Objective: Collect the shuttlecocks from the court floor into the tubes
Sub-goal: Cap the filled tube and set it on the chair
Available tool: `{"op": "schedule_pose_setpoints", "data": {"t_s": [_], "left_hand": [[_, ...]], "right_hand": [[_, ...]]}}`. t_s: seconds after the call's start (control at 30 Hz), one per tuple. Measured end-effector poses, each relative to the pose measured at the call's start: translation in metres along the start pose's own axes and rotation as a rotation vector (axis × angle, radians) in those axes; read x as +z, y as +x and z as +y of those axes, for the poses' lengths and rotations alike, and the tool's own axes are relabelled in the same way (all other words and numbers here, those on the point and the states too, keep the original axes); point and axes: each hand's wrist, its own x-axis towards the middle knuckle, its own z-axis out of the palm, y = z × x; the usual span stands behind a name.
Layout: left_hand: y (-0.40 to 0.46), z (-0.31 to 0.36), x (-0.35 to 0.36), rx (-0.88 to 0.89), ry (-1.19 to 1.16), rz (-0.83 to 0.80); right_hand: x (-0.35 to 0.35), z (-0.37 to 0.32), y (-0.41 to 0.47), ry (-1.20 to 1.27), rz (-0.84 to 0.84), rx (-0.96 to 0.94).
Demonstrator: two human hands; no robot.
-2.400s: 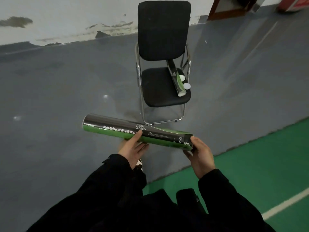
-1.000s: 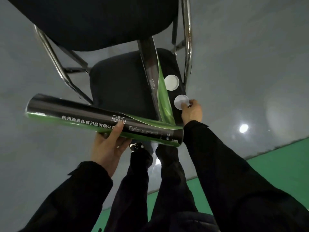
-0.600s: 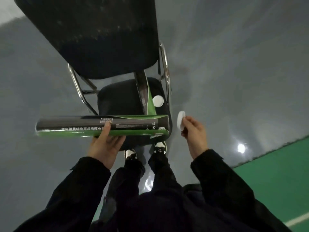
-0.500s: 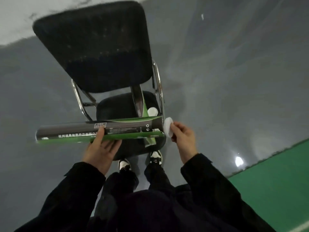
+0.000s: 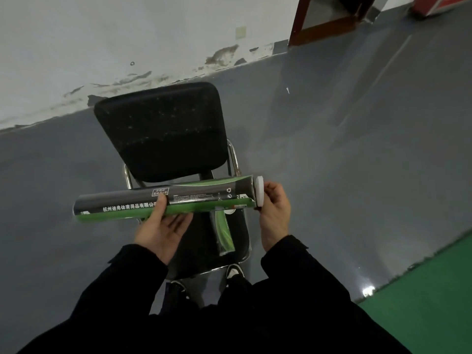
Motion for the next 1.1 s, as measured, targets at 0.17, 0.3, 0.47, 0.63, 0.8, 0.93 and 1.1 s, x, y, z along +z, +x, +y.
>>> {"op": "schedule_pose_setpoints", "data": {"t_s": [0.17,0.3,0.47,0.63,0.8,0.93,1.1], "left_hand": [[0.005,0.007,-0.001,0.022,0.016,-0.002],[0.007,0.008,-0.005,0.05,0.02,0.008],[0.005,0.006,-0.008,0.057,-0.011,0.024],[0.003,0.003,-0.005,0.096,-0.029,0.015],[0.003,0.006,0.001,0.153,-0.002,0.006],[0.002,0.006,0.006,0.173,-0.012,0.019],[0.001,0.003,0.011,0.191,-0.015,0.01]], "right_hand": [[0.006,0.001,-0.003,-0.104,0.007,-0.072],[0.01,0.0,-0.004,-0.218,0.063,-0.145],[0.014,0.0,-0.009,-0.268,0.024,-0.212],[0.014,-0.002,-0.022,-0.206,-0.06,-0.233],[0.013,0.007,-0.032,-0.221,-0.143,-0.186],[0.016,0.005,-0.032,-0.178,-0.166,-0.156],[0.016,0.001,-0.031,-0.132,-0.134,-0.163]]}}
